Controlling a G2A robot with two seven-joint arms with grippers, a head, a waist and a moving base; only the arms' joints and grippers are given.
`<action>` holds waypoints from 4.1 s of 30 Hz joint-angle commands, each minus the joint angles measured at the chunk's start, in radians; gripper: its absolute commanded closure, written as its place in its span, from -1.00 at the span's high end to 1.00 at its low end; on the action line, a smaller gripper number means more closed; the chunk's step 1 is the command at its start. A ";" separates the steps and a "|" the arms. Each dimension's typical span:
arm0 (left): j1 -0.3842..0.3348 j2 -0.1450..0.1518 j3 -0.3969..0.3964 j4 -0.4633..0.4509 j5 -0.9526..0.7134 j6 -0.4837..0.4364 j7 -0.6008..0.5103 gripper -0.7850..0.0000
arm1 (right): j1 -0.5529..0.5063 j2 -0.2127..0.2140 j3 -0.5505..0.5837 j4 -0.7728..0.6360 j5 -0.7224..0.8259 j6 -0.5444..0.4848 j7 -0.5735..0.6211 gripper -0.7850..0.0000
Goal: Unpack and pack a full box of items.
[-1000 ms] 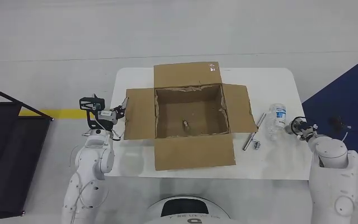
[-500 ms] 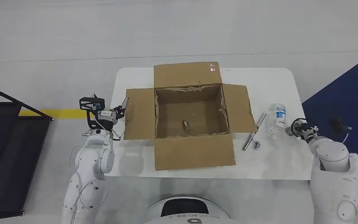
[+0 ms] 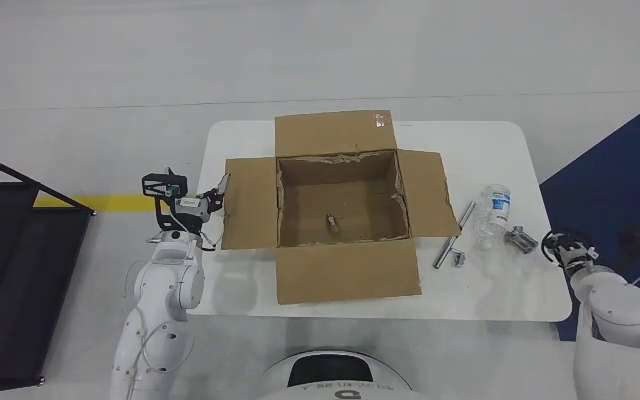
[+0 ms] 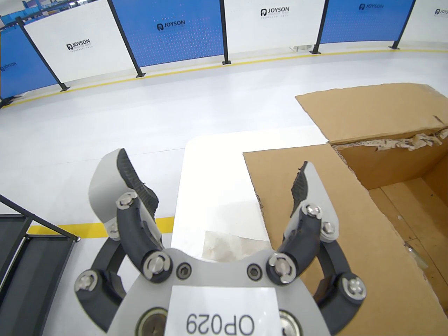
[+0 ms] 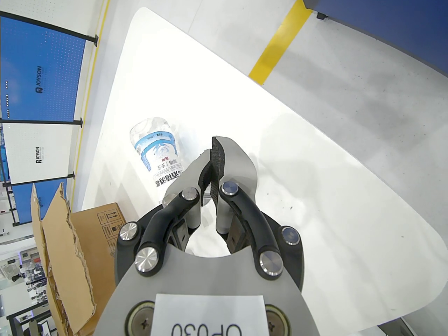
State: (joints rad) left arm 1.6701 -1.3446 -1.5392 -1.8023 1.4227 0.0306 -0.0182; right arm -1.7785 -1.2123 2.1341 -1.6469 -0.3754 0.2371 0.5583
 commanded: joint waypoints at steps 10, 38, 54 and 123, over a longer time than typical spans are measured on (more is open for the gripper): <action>0.000 0.000 0.000 0.000 0.000 0.000 0.000 1.00 | 0.032 0.006 -0.058 0.005 -0.073 0.067 0.019 1.00; 0.000 0.000 0.000 0.000 0.000 0.000 0.000 1.00 | 0.462 0.028 -0.327 0.465 -0.556 0.287 -0.119 -1.00; 0.000 0.000 0.000 0.000 0.000 0.000 0.000 1.00 | 0.111 -0.010 -0.270 -0.013 -0.413 0.332 -0.343 -1.00; 0.000 0.000 0.000 0.000 0.000 0.000 0.000 1.00 | 0.871 -0.182 -1.334 0.293 -0.867 -0.134 0.561 0.92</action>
State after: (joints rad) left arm 1.6701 -1.3446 -1.5392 -1.8023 1.4227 0.0306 -0.0182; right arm -0.9107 -1.3935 0.8000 -1.3566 -1.2385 0.1024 1.1170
